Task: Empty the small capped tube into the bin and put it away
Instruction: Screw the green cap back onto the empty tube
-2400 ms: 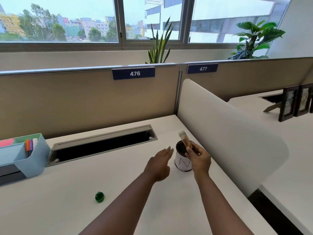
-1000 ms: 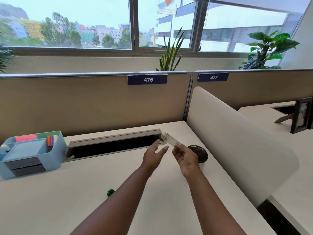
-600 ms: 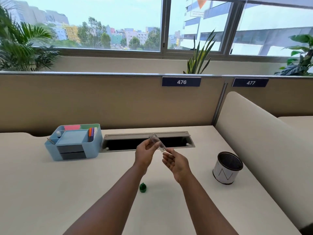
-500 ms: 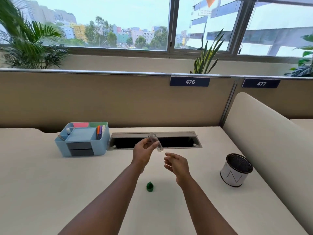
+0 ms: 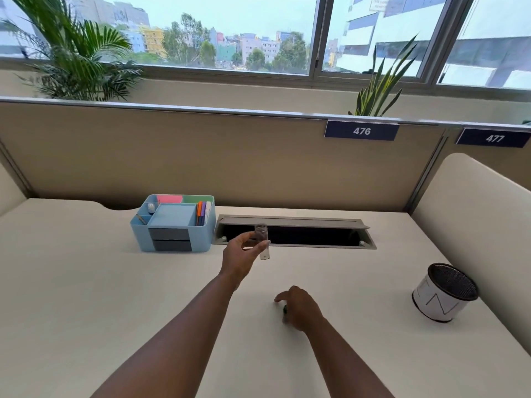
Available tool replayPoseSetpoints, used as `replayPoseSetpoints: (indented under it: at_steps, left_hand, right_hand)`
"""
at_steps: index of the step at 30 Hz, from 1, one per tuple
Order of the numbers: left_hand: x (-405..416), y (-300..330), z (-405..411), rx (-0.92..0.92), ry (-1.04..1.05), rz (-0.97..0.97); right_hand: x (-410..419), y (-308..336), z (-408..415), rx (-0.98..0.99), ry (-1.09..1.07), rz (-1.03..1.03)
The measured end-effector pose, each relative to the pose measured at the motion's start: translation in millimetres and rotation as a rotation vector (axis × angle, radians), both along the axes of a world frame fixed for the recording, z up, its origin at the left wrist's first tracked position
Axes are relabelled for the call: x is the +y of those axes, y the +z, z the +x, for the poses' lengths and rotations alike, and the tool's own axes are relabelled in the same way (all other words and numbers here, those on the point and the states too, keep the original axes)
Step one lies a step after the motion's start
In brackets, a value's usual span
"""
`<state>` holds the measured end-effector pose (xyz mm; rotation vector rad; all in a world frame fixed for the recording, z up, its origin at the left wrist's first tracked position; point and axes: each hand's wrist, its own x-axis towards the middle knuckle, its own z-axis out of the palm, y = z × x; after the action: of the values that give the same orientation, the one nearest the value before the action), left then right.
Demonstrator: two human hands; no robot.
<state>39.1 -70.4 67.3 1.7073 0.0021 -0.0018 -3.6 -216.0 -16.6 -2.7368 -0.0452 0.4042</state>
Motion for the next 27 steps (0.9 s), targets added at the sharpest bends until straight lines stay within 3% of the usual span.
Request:
replayPoseSetpoints:
  at_steps: [4,6,10,13,15,27]
  left_hand:
    - [9.4,-3.1,2.6,-0.002,-0.028,0.044]
    - [14.6,-5.5,3.7,-0.005,-0.055,0.058]
    - [21.1,-8.9,4.0,0.041,-0.133,0.057]
    - [21.9,-10.8,4.0,0.093,-0.197,0.033]
    - [21.1,-11.1,3.1,0.112,-0.247,0.028]
    - [6.2,-6.5,-11.1,0.138,-0.405,-0.035]
  right_hand:
    - [3.7,-8.6,-1.0,-0.103,-0.041,-0.008]
    - [5.6,-3.1,1.0,-0.178,-0.142,0.146]
    - [10.5,37.2,10.8,-0.279,-0.508,0.933]
    - [12.3,72.9,17.6,-0.264,-0.558,1.420]
    - [11.9,91.9,17.7,-0.249,-0.526,1.612]
    - [25.7,102.5,9.4,-0.322,-0.479,1.687]
